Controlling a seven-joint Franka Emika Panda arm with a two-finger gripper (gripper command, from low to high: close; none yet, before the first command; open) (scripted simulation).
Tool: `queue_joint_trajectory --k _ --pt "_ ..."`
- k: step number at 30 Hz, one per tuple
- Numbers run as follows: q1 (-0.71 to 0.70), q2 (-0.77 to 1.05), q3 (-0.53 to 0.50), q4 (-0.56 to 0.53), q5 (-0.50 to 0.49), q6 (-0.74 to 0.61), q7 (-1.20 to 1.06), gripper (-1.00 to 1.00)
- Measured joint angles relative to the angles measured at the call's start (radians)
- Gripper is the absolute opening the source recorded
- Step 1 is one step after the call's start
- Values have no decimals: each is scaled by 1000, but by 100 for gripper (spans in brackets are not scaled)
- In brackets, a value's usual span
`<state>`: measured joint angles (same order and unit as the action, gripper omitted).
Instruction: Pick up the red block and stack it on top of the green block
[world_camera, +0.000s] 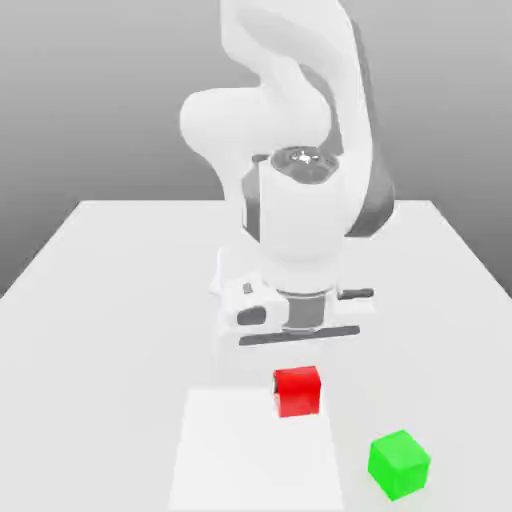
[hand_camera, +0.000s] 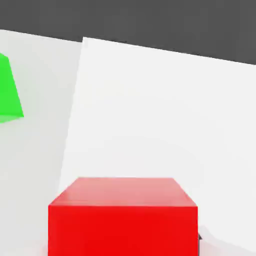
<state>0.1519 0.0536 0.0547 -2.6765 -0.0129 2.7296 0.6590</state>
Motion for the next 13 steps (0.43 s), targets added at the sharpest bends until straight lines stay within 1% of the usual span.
queue_joint_trajectory --k 5,7,9,10,13 --pt "75 57 67 171 -14 -115 -201 -100" --pt "81 114 72 197 -31 -85 -218 -100" --pt "93 183 60 206 -50 -26 -212 -100" --pt "97 215 55 209 -60 3 -206 100" --pt "97 215 55 209 -60 3 -206 100"
